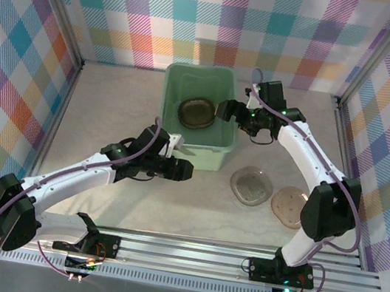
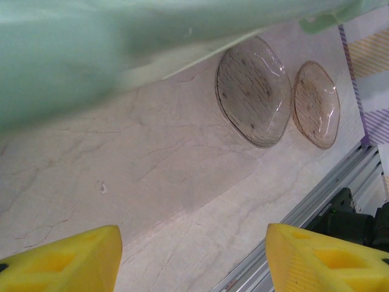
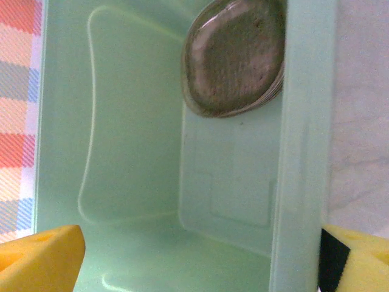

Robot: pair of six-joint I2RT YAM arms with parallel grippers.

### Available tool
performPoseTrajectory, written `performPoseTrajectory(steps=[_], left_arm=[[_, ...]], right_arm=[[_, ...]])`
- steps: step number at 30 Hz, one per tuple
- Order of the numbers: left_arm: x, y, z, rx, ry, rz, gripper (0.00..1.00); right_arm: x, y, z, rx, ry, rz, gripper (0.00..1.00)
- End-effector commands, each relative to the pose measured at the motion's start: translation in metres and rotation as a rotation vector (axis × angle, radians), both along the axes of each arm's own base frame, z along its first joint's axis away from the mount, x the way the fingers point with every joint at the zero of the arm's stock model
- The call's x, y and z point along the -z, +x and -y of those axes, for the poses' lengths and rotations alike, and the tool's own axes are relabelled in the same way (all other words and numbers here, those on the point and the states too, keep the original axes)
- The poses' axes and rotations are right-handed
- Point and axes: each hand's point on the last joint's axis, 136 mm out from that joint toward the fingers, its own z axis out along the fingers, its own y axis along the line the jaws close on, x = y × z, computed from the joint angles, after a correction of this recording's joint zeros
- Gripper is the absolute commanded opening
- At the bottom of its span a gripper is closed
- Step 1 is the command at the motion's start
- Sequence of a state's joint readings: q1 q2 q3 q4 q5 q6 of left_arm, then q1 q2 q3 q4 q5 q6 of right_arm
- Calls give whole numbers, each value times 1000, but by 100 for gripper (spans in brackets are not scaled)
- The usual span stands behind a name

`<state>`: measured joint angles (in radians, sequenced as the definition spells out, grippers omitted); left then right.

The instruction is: Place the plates into the plastic bin on the countertop

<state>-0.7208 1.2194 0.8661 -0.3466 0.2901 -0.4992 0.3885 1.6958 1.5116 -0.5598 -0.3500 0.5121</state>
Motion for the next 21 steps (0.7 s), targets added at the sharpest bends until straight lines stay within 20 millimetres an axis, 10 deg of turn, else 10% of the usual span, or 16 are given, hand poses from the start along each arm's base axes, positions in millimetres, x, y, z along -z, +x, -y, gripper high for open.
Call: performPoseTrajectory(steps=[1, 15, 21], left_arm=[[7, -3, 9, 9, 12, 12, 63], [13, -10, 58, 73, 10, 60, 63], [23, -7, 80, 100, 53, 43, 63]], right_arm=[[-12, 0, -23, -68, 65, 20, 94], [-25, 1, -59, -158, 170, 45, 94], [-45, 0, -26, -49, 41, 147, 98]])
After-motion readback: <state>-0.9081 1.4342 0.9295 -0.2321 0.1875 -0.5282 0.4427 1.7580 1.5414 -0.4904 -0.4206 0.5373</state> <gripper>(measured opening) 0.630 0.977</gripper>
